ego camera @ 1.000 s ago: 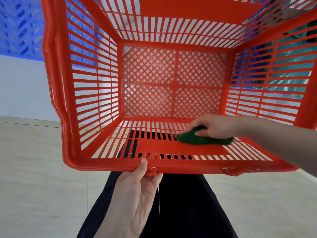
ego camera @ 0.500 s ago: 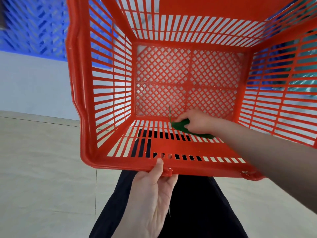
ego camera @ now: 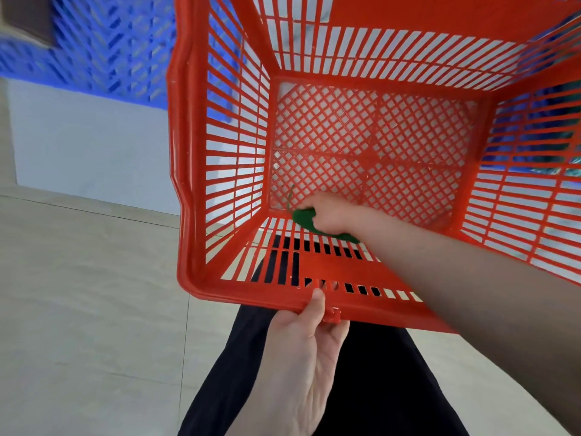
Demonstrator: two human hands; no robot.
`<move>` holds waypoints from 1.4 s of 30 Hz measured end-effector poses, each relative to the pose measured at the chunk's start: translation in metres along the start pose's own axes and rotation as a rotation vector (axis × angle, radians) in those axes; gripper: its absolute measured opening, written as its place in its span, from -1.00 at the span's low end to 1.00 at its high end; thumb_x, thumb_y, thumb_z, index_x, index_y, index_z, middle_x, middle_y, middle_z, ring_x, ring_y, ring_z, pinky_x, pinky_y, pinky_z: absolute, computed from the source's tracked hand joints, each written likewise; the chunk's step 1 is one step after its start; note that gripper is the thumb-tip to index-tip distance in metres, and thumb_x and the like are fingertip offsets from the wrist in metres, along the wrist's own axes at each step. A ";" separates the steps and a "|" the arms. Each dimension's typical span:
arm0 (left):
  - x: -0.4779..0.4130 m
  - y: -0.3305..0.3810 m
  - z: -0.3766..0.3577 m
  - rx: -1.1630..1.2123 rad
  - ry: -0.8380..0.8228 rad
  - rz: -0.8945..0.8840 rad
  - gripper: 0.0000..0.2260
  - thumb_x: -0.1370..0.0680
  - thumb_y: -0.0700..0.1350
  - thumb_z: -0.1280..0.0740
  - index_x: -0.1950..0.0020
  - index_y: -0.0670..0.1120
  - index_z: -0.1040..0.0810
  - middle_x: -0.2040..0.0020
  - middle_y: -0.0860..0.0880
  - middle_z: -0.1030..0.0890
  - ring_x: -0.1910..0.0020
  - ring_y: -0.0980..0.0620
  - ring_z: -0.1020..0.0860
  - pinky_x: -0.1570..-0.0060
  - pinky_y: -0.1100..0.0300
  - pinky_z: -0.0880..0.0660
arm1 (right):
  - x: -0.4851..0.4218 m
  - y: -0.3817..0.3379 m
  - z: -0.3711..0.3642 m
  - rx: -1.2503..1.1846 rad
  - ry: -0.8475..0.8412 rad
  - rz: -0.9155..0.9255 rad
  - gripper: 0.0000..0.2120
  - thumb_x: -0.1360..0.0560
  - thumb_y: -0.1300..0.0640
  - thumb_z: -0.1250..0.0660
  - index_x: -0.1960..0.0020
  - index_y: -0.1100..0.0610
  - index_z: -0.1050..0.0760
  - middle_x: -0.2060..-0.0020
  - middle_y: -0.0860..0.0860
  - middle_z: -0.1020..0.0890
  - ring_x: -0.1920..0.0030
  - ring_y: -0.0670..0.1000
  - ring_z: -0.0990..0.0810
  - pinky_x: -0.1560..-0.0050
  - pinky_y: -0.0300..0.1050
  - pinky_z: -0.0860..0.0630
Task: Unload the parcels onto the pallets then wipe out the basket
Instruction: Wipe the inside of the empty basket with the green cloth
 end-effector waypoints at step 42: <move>0.003 0.012 -0.011 -0.070 -0.220 -0.097 -0.78 -0.52 -0.36 -0.21 -0.04 -0.16 -0.58 -0.10 -0.17 -0.63 -0.12 -0.07 -0.60 -0.19 -0.05 -0.49 | 0.078 -0.042 0.010 -0.036 0.079 0.437 -0.61 -0.55 0.38 -0.12 -0.16 0.03 -0.56 -0.17 -0.04 -0.52 -0.19 -0.08 -0.44 -0.26 -0.28 -0.31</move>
Point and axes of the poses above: each hand's wrist, its own x-axis away from the middle knuckle, its own z-axis out of the back of the hand, y = z × x, the point moved 5 cm from there along -x, towards the middle knuckle
